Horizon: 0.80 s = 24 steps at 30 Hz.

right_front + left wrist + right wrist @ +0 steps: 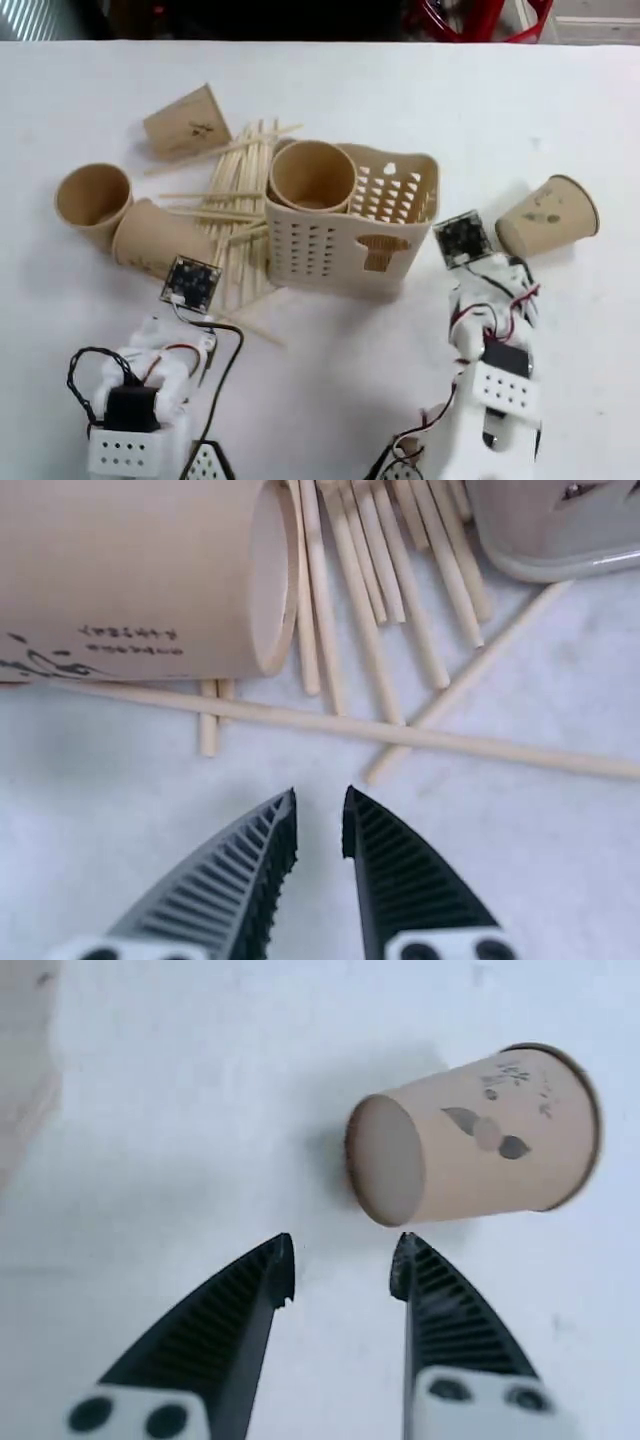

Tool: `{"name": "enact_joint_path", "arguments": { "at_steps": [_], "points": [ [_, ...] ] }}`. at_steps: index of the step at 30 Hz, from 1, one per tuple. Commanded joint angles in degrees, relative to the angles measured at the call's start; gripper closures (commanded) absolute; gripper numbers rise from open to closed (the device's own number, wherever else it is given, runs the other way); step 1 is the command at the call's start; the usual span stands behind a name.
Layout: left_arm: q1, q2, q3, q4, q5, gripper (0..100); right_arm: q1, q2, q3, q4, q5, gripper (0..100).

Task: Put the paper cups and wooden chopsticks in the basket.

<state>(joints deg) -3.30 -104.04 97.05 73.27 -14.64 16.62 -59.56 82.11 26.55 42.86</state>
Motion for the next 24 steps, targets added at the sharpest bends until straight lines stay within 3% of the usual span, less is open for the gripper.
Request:
{"name": "enact_joint_path", "arguments": {
  "at_steps": [1, 6, 15, 20, 24],
  "points": [
    [-0.2, -0.3, 0.0, 0.3, -0.2, 90, 4.6, -5.1, -1.9, 2.5, -0.1, 82.6],
    [-0.2, -0.3, 0.0, 0.3, -0.2, 90, 15.3, -3.0, -17.7, 11.9, -5.1, 82.5],
    [-0.2, -0.3, 0.0, 0.3, -0.2, 90, 15.4, 27.9, -44.3, 23.9, -5.9, 82.5],
    [-0.2, -0.3, 0.0, 0.3, -0.2, 90, 10.4, 35.6, -39.9, 18.1, -5.4, 82.5],
    [-0.2, -0.3, 0.0, 0.3, -0.2, 90, 8.2, 36.2, -34.5, 10.0, -9.9, 82.5]
  ]
}}
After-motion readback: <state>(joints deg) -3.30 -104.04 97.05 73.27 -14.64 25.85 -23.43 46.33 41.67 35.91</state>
